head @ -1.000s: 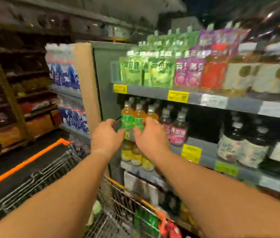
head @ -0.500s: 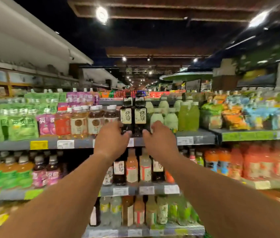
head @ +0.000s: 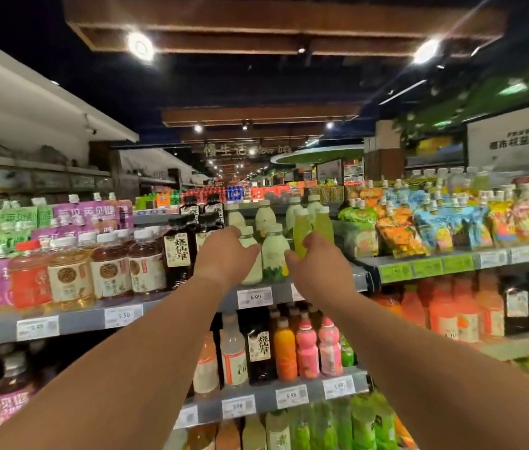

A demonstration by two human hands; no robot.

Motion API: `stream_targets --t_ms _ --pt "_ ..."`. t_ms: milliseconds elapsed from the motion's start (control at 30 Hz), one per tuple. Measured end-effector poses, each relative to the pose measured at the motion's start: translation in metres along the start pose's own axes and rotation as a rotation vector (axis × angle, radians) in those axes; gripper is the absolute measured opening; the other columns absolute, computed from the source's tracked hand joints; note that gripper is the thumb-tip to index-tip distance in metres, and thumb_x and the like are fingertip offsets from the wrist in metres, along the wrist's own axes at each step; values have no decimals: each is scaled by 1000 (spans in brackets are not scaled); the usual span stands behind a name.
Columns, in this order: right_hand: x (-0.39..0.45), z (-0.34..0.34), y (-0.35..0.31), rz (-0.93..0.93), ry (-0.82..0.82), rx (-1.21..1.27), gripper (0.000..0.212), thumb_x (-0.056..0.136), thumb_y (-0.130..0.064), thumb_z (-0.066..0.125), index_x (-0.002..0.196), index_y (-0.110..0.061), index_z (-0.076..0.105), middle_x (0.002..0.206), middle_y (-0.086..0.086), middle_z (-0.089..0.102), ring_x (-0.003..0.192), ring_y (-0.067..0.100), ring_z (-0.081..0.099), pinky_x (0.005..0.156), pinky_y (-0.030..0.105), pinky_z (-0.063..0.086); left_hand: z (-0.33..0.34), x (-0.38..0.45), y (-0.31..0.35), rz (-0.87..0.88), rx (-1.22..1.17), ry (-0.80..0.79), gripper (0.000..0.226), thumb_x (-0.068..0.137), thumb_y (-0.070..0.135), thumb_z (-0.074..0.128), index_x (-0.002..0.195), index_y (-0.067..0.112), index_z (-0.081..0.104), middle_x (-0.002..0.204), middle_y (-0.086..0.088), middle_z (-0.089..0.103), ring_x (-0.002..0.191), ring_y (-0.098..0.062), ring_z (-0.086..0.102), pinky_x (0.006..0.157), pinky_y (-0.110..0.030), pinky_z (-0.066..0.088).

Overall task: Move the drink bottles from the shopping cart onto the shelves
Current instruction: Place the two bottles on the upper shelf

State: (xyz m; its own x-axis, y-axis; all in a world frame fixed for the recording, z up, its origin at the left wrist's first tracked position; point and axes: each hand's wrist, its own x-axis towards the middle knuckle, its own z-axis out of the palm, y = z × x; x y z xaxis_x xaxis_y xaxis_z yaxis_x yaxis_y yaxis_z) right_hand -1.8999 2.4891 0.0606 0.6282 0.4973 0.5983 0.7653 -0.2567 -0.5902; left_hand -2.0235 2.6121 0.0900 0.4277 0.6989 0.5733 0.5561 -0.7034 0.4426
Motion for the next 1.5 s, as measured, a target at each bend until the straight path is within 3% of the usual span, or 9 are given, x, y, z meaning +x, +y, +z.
stream_targets --t_ms 133,267,533,733,833,1100,1233,1400,1500 --pt "30 20 13 -1 33 -17 33 89 -44 54 107 -17 52 96 3 57 78 24 55 64 33 40 22 34 9 60 6 -8 56 91 49 60 135 14 54 125 -4 62 96 -19 57 76 -27 41" --pt "63 30 30 0 61 -24 26 90 -43 54 100 -20 46 87 -2 48 74 22 49 62 33 36 44 66 33 106 -21 -19 55 90 49 60 133 16 55 129 -4 59 112 -23 58 86 -32 48" --pt "149 32 77 -28 108 -47 37 91 -42 54 111 -11 50 109 11 58 95 33 60 67 35 40 98 128 100 145 -64 -18 53 86 42 65 130 15 55 129 -10 57 114 -29 56 90 -34 48" --pt "215 38 120 -6 -14 24 31 82 -24 60 102 -14 39 105 14 60 89 33 59 62 34 39 153 168 139 -70 -120 -170 78 91 24 59 155 10 17 152 -18 32 136 -36 38 109 -42 38" --pt "238 50 138 -25 -97 97 34 83 -30 62 99 -17 35 108 14 60 80 27 50 63 32 33 172 181 135 -218 -88 -154 66 91 21 55 148 4 27 146 -21 37 129 -38 44 104 -45 44" --pt "262 76 150 -59 -318 162 45 85 -28 63 119 -10 40 113 16 62 102 36 59 72 34 42 193 182 114 -420 -67 -68 52 94 22 56 139 3 39 133 -18 55 116 -35 56 84 -36 46" --pt "258 74 150 -80 -233 172 37 85 -32 69 101 -13 41 110 15 63 100 35 60 68 33 39 195 170 119 -407 -106 31 41 90 32 67 123 12 53 121 -11 61 101 -29 59 72 -32 42" --pt "245 40 138 -218 -26 161 36 83 -36 68 94 -18 38 91 6 60 79 28 56 60 33 37 165 155 134 -285 -263 147 36 87 32 69 118 18 57 112 -3 64 99 -25 61 77 -34 48" --pt "232 6 111 -336 116 203 34 82 -43 65 94 -22 41 86 -4 54 74 20 50 60 34 38 125 143 148 -195 -313 220 13 88 35 66 96 29 58 90 9 60 82 -13 58 63 -29 41"
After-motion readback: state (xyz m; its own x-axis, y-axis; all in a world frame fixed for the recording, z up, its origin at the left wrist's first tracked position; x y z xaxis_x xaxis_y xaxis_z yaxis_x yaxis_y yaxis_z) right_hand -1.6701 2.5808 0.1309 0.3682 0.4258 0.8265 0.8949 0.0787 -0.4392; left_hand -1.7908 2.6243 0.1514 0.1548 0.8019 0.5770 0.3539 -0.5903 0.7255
